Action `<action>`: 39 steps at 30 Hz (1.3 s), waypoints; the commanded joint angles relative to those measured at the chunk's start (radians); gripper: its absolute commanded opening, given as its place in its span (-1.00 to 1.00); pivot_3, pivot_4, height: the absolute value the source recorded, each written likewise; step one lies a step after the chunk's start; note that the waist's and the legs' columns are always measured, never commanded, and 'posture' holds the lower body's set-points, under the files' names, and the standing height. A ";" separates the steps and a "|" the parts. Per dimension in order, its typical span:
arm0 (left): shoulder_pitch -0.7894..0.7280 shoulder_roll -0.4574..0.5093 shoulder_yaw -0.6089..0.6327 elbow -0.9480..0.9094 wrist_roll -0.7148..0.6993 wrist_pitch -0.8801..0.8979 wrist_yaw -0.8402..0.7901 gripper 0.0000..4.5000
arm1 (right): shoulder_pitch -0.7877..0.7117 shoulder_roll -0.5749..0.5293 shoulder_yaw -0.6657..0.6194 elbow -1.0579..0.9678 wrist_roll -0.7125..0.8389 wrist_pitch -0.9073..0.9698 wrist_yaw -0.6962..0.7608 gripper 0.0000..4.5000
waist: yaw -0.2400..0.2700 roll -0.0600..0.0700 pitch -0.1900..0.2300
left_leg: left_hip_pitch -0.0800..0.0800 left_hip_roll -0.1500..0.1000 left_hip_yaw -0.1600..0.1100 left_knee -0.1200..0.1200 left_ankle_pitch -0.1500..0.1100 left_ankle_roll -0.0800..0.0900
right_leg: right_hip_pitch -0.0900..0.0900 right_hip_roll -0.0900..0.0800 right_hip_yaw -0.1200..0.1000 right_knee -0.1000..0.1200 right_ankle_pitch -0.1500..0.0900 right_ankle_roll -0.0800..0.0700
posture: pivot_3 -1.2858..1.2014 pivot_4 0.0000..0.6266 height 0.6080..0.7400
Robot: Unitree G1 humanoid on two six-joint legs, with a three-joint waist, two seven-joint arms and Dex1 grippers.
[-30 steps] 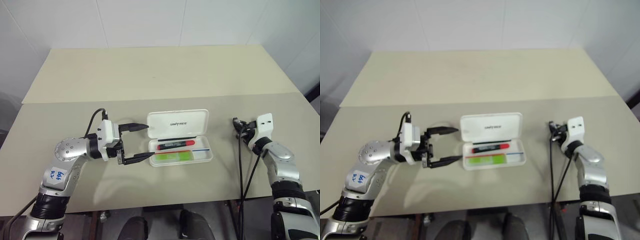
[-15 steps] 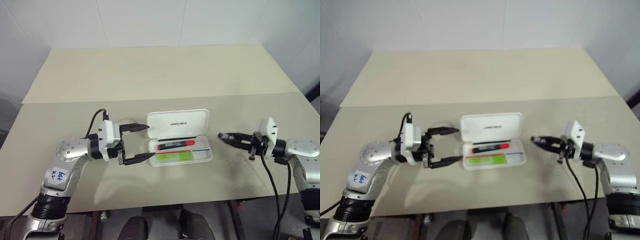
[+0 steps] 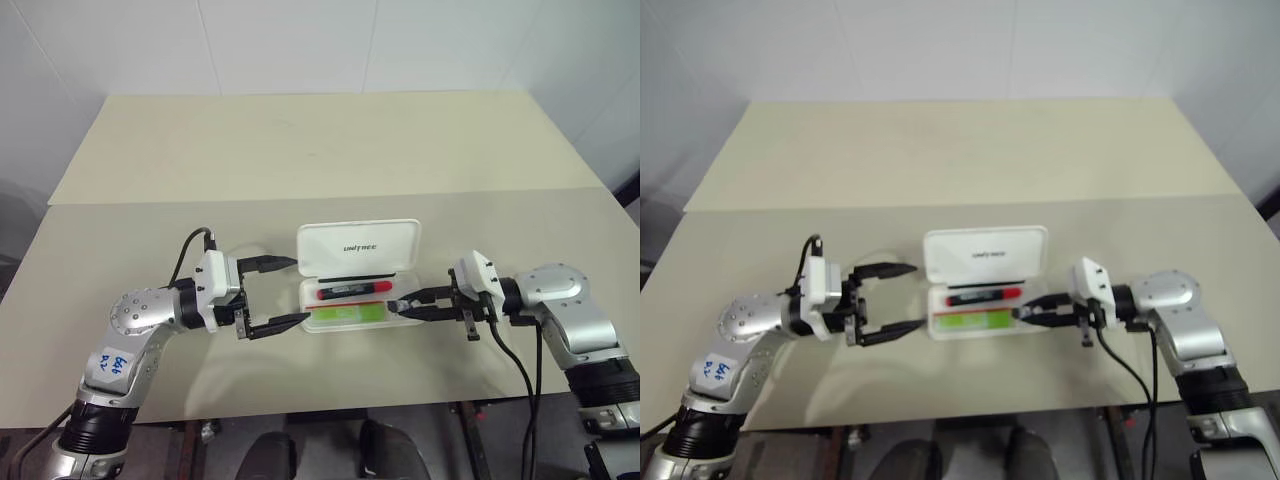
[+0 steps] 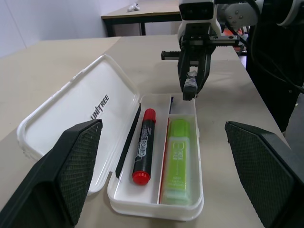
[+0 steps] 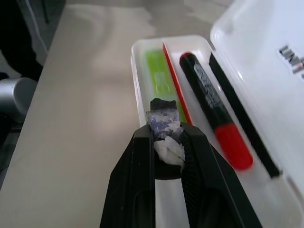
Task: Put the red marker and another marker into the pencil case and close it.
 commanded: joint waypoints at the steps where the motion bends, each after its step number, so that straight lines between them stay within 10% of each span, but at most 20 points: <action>1: 0.009 0.009 0.026 -0.047 -0.017 -0.001 0.010 0.97 | -0.045 0.007 0.016 0.026 -0.010 -0.007 0.032 -0.83 | 0.003 0.000 0.000 | 0.000 0.000 0.000 0.000 0.000 0.000 | 0.000 0.000 0.000 0.000 0.000 0.000 | 0.03 -0.52 1.00; 19: -0.001 0.021 0.038 -0.039 -0.014 -0.005 0.003 0.97 | -0.109 -0.012 0.007 0.335 -0.089 -0.171 0.101 -0.83 | 0.007 0.000 0.000 | 0.000 0.000 0.001 0.000 0.000 0.000 | 0.000 0.000 -0.001 0.000 0.000 0.000 | 0.03 -0.52 1.00; 29: -0.018 0.019 0.035 -0.024 -0.013 -0.008 -0.010 0.97 | -0.108 0.019 -0.017 0.334 -0.070 -0.224 0.069 0.93 | 0.005 0.000 0.000 | 0.000 0.000 0.001 0.000 0.000 0.000 | 0.000 0.000 -0.001 0.000 0.000 0.000 | 0.03 -0.52 1.00; 39: -0.010 0.025 0.049 -0.007 -0.015 -0.021 -0.024 0.97 | -0.035 -0.035 -0.108 0.088 0.023 -0.116 0.007 0.98 | 0.012 0.000 0.000 | -0.001 0.000 0.000 0.000 0.000 0.000 | 0.000 0.000 -0.002 0.000 0.000 0.000 | 0.03 -0.52 1.00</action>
